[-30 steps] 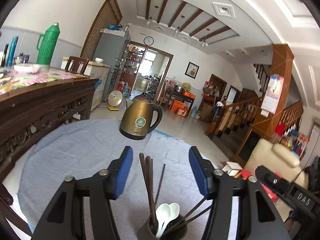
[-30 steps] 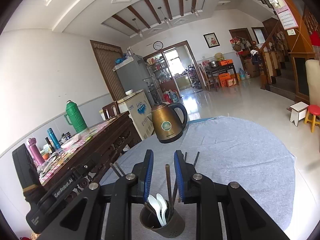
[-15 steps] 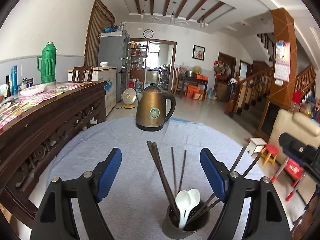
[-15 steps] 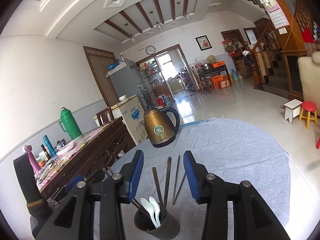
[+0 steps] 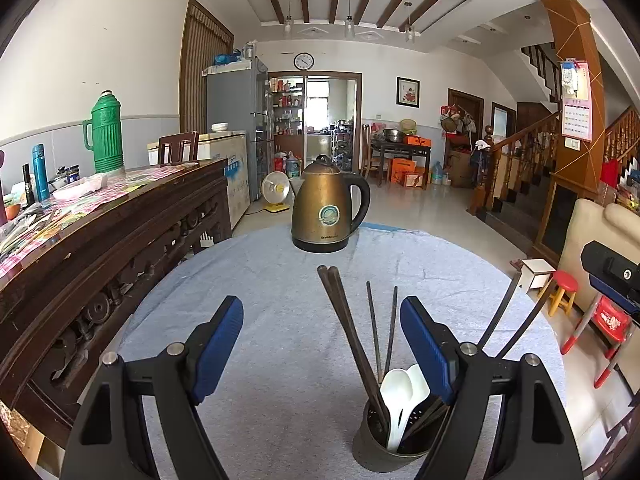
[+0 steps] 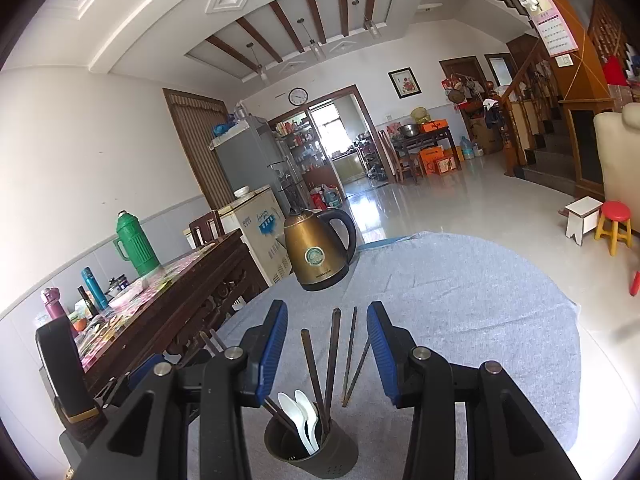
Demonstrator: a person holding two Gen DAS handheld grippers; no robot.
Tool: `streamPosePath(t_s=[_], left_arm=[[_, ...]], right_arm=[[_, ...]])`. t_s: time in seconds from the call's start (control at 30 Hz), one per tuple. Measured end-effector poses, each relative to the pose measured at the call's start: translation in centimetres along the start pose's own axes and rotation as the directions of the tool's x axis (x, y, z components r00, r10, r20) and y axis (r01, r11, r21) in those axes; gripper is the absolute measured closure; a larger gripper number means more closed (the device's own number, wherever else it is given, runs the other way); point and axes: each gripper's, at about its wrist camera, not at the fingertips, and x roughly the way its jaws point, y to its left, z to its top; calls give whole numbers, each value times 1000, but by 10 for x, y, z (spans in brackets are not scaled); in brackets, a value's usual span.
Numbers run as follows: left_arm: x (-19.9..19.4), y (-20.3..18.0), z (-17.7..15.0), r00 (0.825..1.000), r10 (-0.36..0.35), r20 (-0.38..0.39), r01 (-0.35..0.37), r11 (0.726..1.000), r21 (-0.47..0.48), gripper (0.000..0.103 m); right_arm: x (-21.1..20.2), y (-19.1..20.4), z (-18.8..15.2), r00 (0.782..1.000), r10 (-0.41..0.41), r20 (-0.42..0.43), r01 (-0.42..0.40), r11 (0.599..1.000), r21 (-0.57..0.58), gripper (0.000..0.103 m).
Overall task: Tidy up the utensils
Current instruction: 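Raise both open grippers up out of the holder cup, then move both grippers over the cloth toward the last two brown chopsticks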
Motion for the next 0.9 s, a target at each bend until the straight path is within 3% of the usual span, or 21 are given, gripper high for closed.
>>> streamPosePath(t_s=[0.47,0.9], left_arm=[[6,12,-10,998,50,-34,-50,999,9,22],[24,48,-35,986,124,-111,-125,992,-4,22]], right_arm=[[7,-12,-4,999,-22,-30,23,999,27,58],[16,-49,-19,989,-125,-79,130,989,65,59]])
